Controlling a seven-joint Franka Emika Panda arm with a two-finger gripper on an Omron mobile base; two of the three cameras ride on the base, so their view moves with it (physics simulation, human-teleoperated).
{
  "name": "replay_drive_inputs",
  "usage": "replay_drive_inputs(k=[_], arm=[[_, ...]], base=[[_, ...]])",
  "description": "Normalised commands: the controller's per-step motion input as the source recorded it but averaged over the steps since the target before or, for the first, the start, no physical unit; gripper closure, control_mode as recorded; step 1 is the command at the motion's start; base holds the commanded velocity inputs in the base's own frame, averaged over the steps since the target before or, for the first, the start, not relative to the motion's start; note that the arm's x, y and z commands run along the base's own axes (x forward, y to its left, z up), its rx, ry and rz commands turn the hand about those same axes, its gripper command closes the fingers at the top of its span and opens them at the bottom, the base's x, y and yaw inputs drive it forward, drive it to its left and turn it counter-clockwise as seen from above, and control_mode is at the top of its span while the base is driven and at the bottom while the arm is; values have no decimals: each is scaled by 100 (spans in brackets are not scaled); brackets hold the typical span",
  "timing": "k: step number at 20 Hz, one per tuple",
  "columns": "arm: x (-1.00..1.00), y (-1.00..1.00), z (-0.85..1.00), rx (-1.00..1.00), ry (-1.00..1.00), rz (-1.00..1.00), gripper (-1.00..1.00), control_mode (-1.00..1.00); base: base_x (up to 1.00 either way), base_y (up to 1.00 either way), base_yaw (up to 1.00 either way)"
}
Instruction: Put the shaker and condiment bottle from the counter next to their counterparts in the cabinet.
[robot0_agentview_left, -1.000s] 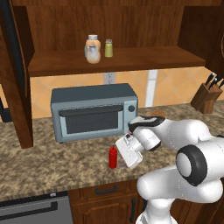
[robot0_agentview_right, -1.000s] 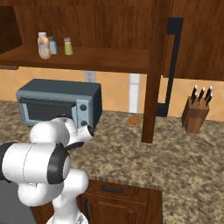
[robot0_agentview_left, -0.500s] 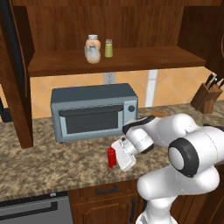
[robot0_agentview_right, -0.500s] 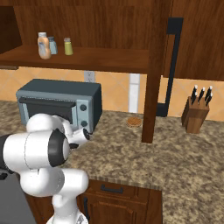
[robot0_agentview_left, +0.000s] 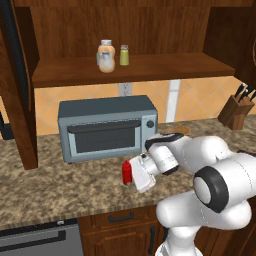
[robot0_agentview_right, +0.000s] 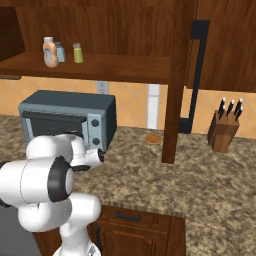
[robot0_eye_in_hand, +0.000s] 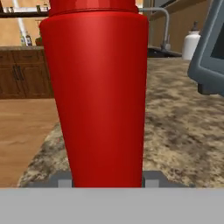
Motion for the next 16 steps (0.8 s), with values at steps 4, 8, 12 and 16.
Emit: replay_drive_inputs(k=[4,8,12,16], arm=[[-19,0,100,11,-2,-14,100,-100],[-46,6,96,5,-1,-14,100,-100],[-58,15,82,1,0,-12,100,-100],[-40,2,92,3,0,-14,100,-100]], base=[[0,0,0],[0,0,0],[0,0,0],[0,0,0]])
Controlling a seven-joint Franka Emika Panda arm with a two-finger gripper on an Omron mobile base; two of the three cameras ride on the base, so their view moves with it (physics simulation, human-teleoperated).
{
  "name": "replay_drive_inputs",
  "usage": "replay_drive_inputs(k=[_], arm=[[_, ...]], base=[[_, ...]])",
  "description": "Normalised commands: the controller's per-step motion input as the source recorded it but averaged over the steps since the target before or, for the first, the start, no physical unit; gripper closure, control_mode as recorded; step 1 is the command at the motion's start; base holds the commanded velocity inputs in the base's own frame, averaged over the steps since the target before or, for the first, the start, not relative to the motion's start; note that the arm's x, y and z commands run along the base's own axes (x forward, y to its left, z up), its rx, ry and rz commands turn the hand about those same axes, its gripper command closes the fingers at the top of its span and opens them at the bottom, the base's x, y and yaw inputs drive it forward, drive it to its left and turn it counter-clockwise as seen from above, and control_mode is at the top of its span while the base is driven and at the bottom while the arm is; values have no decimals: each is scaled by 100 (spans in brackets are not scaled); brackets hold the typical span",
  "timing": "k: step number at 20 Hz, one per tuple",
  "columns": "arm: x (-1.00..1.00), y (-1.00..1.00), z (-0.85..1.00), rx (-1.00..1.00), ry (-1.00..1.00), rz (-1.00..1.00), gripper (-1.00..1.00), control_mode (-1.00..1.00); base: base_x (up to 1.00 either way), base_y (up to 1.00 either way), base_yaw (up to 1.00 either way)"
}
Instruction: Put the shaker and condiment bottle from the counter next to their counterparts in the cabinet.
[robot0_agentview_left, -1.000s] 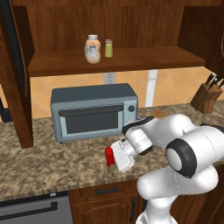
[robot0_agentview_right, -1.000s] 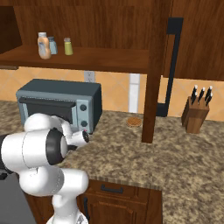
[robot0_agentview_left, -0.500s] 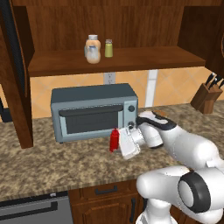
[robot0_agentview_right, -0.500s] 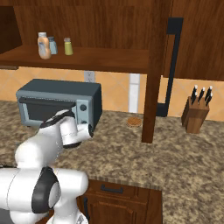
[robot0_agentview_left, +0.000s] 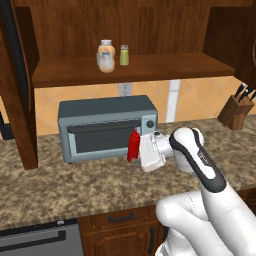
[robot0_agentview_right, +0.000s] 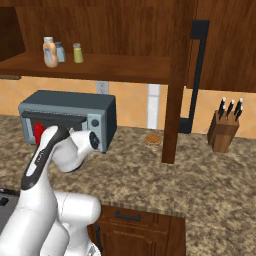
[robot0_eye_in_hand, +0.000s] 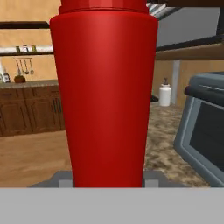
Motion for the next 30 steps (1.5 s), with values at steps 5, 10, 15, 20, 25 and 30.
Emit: replay_drive_inputs(k=[5,10,15,20,25,30], arm=[[-30,0,84,1,0,-17,100,-100],[-19,0,62,0,0,-19,100,-100],[-5,-15,68,2,3,-17,100,-100],[0,-25,44,0,1,-13,100,-100],[7,-23,50,0,0,-9,100,-100],[1,-22,63,0,0,-9,100,-100]], base=[[0,0,0],[0,0,0],[0,0,0],[0,0,0],[0,0,0],[0,0,0]])
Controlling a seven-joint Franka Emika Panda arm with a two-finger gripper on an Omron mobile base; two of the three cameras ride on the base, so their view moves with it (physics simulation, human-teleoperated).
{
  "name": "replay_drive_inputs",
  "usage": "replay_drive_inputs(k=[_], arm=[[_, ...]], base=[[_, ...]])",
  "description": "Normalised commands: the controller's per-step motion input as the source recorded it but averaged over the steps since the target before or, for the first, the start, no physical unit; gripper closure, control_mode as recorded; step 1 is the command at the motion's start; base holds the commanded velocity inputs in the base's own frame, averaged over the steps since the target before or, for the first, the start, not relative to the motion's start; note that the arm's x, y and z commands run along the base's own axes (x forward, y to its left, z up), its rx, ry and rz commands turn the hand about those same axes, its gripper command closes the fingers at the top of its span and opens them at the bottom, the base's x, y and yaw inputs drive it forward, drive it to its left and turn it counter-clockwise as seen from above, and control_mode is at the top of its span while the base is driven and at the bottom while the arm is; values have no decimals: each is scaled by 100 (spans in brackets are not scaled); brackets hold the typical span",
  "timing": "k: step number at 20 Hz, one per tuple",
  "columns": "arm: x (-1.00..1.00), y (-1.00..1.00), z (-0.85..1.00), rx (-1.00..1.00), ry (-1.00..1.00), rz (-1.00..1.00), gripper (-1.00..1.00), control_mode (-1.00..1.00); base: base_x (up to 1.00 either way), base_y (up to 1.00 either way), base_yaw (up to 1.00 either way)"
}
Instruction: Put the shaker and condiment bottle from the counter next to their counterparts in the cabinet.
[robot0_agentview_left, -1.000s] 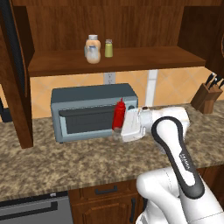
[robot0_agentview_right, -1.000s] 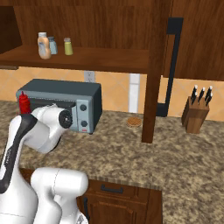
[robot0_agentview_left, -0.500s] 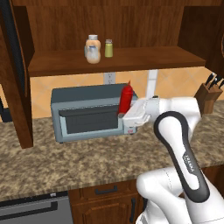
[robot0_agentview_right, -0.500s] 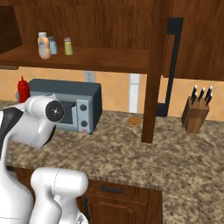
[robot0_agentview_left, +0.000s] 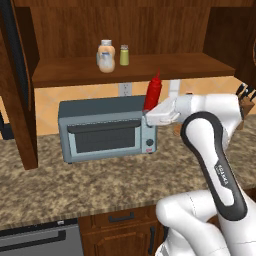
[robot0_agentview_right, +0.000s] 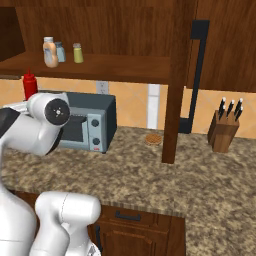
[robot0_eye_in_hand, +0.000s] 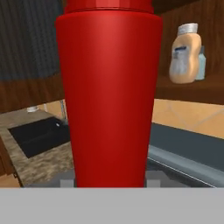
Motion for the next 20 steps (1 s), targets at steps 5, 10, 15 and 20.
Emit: replay_drive_inputs(k=[5,10,15,20], arm=[[7,-15,64,0,0,-8,100,-100],[23,-6,51,0,0,-7,100,-100],[40,0,35,0,0,-2,100,-100],[31,0,-13,-1,-4,-1,100,-100]], base=[[0,0,0],[0,0,0],[0,0,0],[0,0,0]])
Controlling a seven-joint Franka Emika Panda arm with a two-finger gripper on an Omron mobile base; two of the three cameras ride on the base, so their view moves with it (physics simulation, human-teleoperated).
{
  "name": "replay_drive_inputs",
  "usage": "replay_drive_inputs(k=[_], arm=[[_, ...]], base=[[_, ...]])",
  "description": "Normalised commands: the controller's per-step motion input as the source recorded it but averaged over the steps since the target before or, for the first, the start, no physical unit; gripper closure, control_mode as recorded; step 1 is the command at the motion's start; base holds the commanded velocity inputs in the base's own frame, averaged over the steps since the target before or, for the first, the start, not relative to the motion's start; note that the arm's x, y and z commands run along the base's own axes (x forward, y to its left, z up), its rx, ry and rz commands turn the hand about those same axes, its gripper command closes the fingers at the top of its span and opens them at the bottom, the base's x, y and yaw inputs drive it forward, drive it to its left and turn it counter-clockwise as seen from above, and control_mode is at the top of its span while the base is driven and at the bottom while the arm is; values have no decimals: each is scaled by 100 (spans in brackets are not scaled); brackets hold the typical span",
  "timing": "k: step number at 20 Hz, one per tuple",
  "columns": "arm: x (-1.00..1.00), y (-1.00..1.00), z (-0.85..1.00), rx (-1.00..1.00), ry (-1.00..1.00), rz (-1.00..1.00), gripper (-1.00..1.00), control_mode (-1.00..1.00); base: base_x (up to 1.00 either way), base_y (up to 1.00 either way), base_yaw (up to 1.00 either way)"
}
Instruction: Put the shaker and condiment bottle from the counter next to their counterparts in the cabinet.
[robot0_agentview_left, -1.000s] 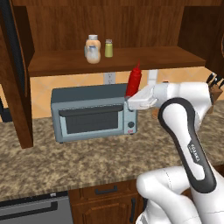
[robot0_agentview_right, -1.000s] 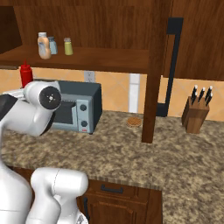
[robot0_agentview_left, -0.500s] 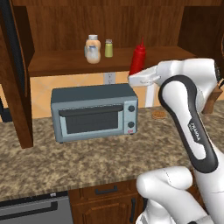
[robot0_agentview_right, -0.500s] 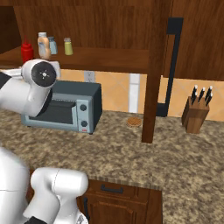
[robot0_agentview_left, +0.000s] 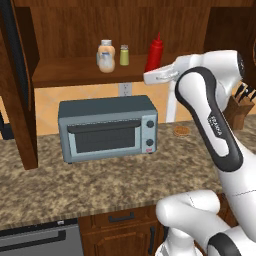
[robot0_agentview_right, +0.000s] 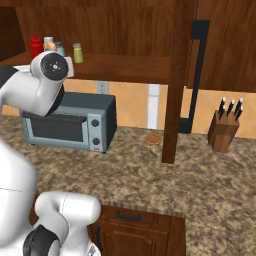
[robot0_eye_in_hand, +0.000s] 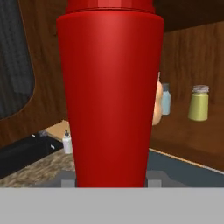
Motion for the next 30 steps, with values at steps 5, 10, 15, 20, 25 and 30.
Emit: replay_drive_inputs(k=[5,10,15,20,25,30], arm=[[40,0,-8,0,-2,0,100,-100],[45,0,-1,0,-2,-2,100,-100],[44,0,-1,0,-2,0,100,-100],[50,0,-15,0,0,0,100,-100],[52,4,-14,0,1,0,100,-100],[42,29,-2,0,0,0,100,-100]], base=[[0,0,0],[0,0,0],[0,0,0],[0,0,0],[0,0,0],[0,0,0]])
